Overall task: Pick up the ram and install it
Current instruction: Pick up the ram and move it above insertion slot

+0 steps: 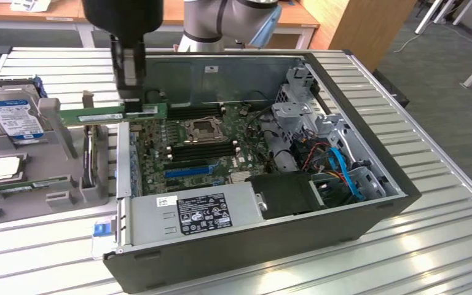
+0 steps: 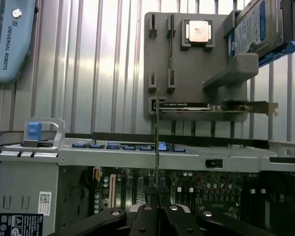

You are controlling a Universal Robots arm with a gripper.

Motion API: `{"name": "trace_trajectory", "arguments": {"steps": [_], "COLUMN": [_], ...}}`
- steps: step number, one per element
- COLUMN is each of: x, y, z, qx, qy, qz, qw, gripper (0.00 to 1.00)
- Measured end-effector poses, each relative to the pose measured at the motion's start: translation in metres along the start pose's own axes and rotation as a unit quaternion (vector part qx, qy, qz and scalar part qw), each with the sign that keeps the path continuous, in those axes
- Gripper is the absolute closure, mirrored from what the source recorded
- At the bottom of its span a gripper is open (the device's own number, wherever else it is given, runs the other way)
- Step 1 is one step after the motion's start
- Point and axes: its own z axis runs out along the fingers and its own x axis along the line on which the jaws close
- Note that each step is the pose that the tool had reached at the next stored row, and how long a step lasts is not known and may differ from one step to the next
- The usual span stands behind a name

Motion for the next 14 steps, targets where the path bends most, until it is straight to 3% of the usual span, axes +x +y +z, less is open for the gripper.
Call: {"name": "trace_trajectory", "arguments": {"steps": [14], "x": [0.001], "y": [-0.0582], "z": [-0.0035], "qx": [-0.0042], "qy": [0.0000], "qz": [0.000], "qw": [1.0000], "gripper": [0.88]}}
